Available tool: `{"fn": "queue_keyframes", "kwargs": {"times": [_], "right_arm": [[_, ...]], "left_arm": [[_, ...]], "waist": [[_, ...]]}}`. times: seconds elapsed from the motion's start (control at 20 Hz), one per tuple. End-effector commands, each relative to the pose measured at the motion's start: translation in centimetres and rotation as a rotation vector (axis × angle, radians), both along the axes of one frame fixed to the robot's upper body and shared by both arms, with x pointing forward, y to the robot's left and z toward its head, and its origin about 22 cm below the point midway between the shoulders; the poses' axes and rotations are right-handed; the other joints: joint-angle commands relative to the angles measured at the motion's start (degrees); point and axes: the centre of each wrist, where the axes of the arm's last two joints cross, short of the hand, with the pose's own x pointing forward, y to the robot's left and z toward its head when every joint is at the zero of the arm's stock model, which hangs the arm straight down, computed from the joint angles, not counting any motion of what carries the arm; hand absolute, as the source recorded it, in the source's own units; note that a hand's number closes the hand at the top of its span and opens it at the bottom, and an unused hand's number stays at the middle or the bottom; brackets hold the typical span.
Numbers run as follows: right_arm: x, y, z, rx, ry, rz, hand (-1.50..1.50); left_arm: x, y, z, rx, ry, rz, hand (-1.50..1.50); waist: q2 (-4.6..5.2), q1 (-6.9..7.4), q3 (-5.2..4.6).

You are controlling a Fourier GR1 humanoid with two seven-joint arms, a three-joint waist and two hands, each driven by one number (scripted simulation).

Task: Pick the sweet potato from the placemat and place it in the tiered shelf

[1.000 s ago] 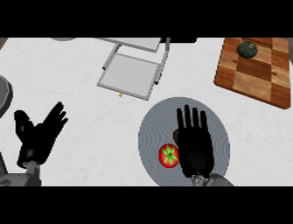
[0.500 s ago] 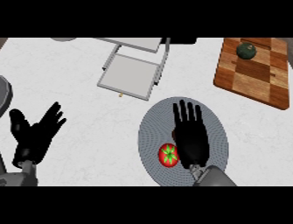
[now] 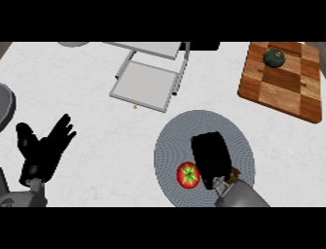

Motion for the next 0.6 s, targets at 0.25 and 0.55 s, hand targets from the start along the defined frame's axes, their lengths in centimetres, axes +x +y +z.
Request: {"fn": "queue_keyframes", "kwargs": {"times": [0.25, 0.55], "right_arm": [[0.8, 3.1, 1.4, 0.351, 0.147, -0.286, 1.5], [2.6, 6.2, 7.2, 0.585, 0.0, -0.358, 1.5]], "left_arm": [[0.4, -1.5, -0.2, -0.008, -0.004, -0.069, 0.0], [1.6, -2.7, 0.3, -0.003, -0.003, -0.118, 0.0]], "waist": [[2.74, 4.35, 0.69], [2.72, 7.48, 0.47]]}}
